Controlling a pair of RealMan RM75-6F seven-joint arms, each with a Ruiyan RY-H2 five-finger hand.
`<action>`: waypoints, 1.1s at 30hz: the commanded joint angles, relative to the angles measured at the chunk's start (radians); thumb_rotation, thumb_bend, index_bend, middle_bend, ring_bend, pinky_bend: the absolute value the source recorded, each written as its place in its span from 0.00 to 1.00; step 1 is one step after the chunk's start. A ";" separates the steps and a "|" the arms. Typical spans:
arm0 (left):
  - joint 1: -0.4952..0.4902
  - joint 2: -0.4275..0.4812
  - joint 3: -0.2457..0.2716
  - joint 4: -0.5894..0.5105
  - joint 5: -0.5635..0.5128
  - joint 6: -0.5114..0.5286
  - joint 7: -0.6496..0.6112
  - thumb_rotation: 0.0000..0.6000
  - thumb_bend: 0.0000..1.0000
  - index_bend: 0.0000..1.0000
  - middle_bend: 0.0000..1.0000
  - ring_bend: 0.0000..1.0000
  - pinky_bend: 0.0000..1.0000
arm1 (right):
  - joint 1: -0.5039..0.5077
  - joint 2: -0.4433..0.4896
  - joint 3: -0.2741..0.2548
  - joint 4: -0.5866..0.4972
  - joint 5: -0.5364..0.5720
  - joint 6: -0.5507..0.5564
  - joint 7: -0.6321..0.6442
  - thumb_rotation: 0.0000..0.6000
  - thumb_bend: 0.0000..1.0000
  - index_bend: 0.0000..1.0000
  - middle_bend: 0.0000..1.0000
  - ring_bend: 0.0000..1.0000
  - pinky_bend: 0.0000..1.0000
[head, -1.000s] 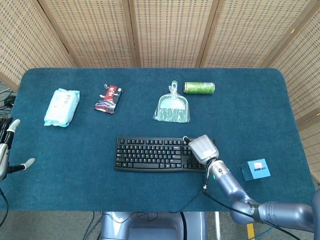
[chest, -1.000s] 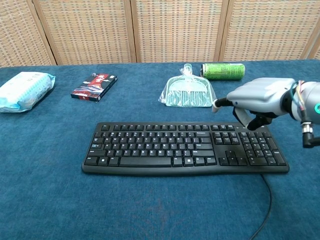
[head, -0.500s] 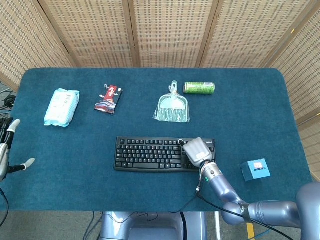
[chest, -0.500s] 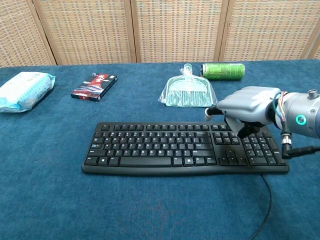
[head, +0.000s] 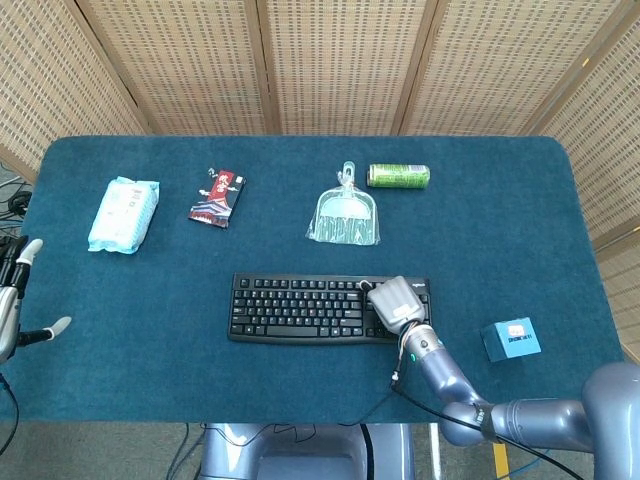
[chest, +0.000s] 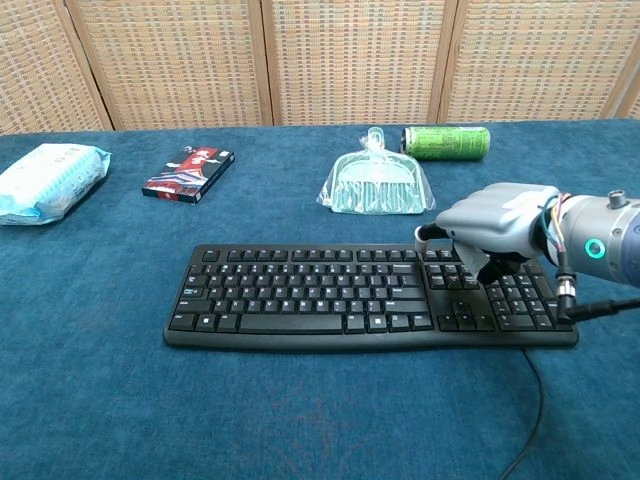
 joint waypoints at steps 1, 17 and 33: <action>-0.001 -0.001 0.000 0.001 -0.001 0.000 0.002 1.00 0.00 0.00 0.00 0.00 0.00 | 0.003 0.001 -0.003 0.001 0.002 -0.002 0.001 1.00 1.00 0.17 0.63 1.00 1.00; -0.002 -0.003 0.001 0.003 -0.005 -0.001 0.006 1.00 0.00 0.00 0.00 0.00 0.00 | 0.019 -0.001 -0.024 0.027 0.046 -0.022 0.002 1.00 1.00 0.19 0.63 1.00 1.00; 0.000 0.003 0.000 0.005 -0.005 0.001 -0.009 1.00 0.00 0.00 0.00 0.00 0.00 | -0.014 0.190 0.082 -0.214 -0.232 0.179 0.100 1.00 1.00 0.19 0.64 1.00 1.00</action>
